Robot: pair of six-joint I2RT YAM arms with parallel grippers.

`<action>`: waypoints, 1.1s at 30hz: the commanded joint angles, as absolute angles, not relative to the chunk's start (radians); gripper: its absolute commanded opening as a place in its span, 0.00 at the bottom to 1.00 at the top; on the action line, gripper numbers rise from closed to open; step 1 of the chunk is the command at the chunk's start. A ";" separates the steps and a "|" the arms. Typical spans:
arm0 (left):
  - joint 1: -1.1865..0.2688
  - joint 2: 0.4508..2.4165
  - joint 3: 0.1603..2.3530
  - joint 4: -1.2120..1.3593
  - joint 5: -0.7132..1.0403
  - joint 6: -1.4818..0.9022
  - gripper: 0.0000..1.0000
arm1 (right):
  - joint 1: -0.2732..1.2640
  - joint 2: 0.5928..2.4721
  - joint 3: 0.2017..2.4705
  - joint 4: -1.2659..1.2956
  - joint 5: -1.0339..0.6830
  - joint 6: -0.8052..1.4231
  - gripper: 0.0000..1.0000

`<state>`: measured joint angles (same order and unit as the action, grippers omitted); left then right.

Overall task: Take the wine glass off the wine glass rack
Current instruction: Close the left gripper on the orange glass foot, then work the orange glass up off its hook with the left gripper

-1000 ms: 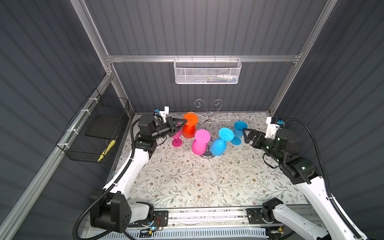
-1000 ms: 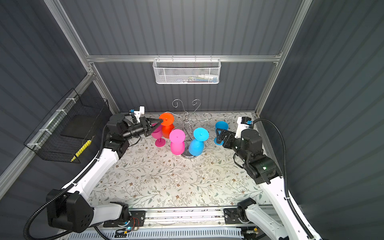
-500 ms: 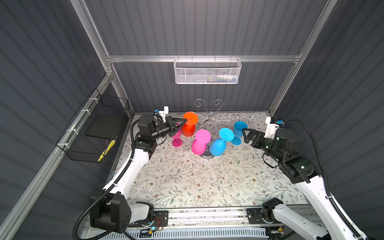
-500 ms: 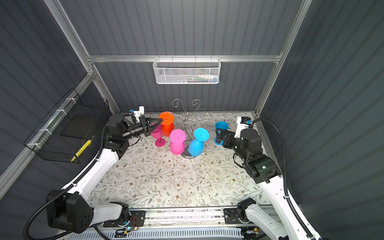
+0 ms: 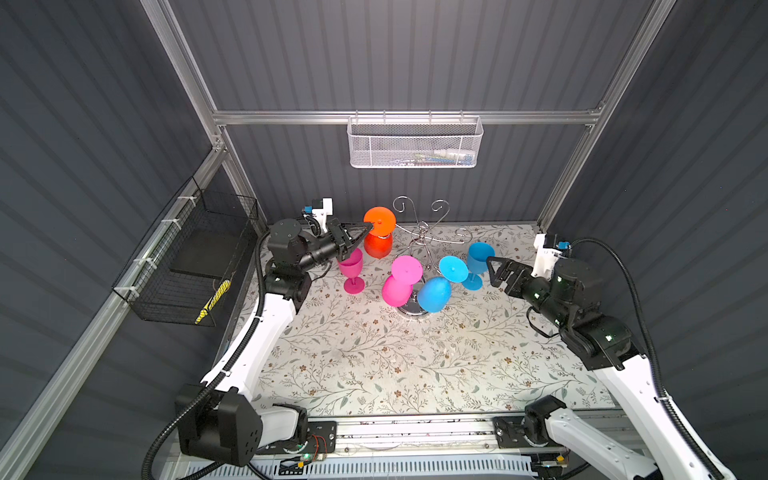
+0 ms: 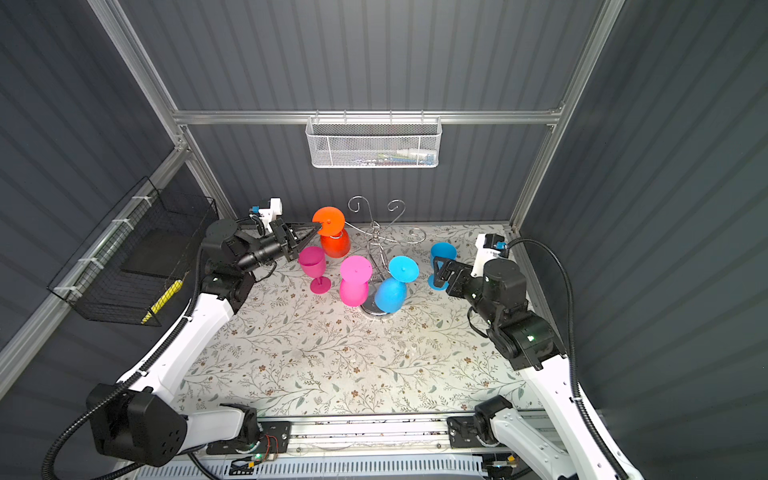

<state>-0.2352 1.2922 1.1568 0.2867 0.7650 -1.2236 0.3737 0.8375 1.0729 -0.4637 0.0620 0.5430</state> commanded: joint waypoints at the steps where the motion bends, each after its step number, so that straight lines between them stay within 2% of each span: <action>1: -0.235 1.281 1.197 0.259 0.753 -1.174 0.00 | 0.371 0.823 1.065 -0.472 0.079 0.557 0.99; 33: -0.263 1.409 1.308 0.261 0.814 -1.148 0.00 | 0.370 0.813 1.052 -0.473 0.074 0.586 0.99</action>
<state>-0.2485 1.4033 1.2640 0.2474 0.7799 -1.1774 0.3737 0.8227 1.0660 -0.4728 0.0715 0.5770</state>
